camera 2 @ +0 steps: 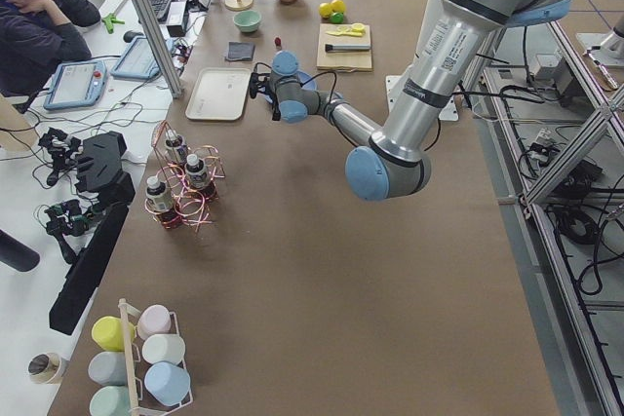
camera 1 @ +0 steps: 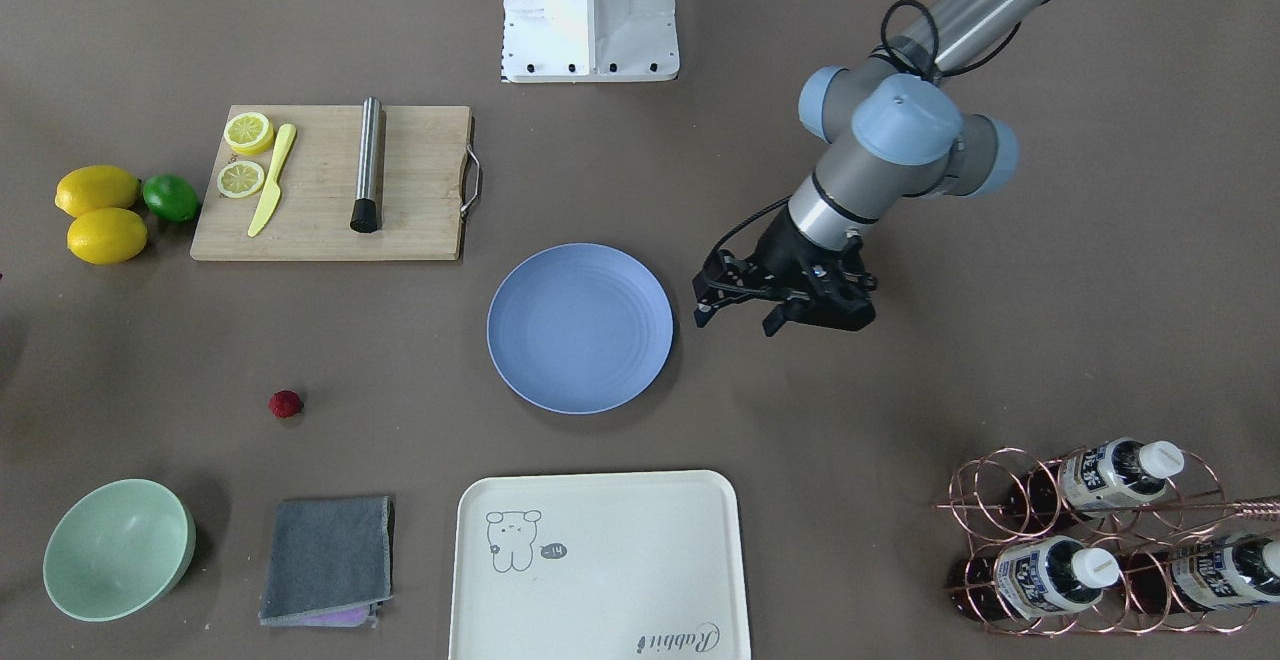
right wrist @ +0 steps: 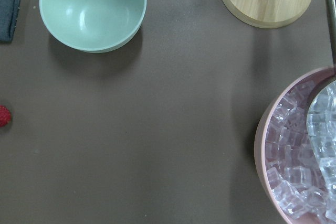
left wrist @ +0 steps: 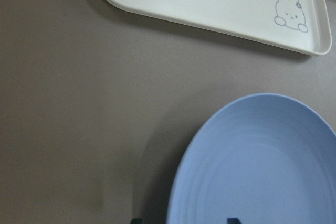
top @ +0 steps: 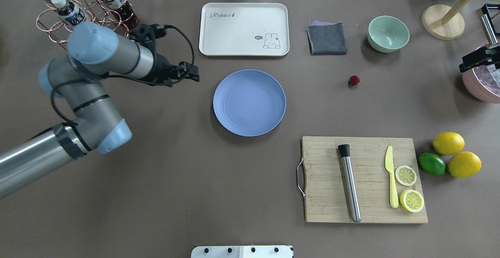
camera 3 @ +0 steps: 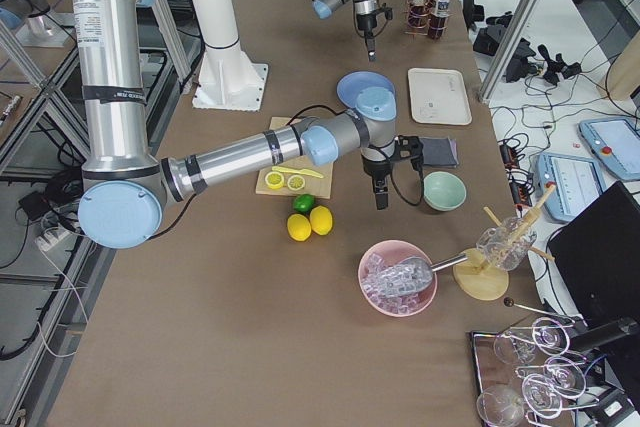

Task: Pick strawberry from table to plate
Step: 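Release the plate and retract the left arm while the right arm reaches out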

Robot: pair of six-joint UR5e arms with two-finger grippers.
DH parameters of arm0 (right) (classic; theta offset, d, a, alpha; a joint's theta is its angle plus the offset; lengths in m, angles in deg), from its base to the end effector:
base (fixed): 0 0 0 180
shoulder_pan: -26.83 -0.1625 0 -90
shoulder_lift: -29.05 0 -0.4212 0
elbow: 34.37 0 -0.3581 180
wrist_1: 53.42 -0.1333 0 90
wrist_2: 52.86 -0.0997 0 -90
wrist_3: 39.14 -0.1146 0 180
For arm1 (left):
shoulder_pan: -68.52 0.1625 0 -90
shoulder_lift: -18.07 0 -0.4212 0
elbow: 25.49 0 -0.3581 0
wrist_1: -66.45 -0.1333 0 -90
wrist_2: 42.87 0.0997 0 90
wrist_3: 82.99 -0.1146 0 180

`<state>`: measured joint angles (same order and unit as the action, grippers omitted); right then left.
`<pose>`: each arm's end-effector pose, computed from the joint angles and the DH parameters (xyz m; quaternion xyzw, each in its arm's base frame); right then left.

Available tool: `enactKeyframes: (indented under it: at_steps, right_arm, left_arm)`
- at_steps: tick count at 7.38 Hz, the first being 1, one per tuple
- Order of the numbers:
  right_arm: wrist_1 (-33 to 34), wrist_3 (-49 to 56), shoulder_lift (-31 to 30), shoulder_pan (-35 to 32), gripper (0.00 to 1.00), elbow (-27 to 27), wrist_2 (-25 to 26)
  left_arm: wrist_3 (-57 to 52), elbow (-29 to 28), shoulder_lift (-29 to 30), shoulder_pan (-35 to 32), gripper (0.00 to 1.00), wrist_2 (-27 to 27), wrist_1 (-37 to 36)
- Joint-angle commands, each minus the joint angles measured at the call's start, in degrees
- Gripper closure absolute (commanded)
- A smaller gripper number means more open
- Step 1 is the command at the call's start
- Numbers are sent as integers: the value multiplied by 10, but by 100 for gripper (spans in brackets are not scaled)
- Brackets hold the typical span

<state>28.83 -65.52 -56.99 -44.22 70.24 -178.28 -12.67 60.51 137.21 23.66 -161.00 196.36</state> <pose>-0.0989 -0.4940 0.5082 0.0860 -0.3569 -0.0090 0.9301 0.4140 -0.5238 0.3305 0.1052 0.5504 -0.0508 0.8267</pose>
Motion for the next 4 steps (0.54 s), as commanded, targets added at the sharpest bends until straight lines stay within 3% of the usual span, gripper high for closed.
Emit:
enactKeyframes:
  at_steps: [1, 3, 4]
  right_arm:
    - [1, -16, 38, 18, 0, -34, 2]
    - [-4, -76, 68, 56, 0, -55, 6]
    - [-5, -84, 72, 70, 0, -62, 6]
  left_arm:
    - [-172, 74, -85, -113, 0, -93, -74]
    - [-379, 134, -173, -206, 0, -133, -167]
    - [-468, 131, -197, -263, 0, -161, -191]
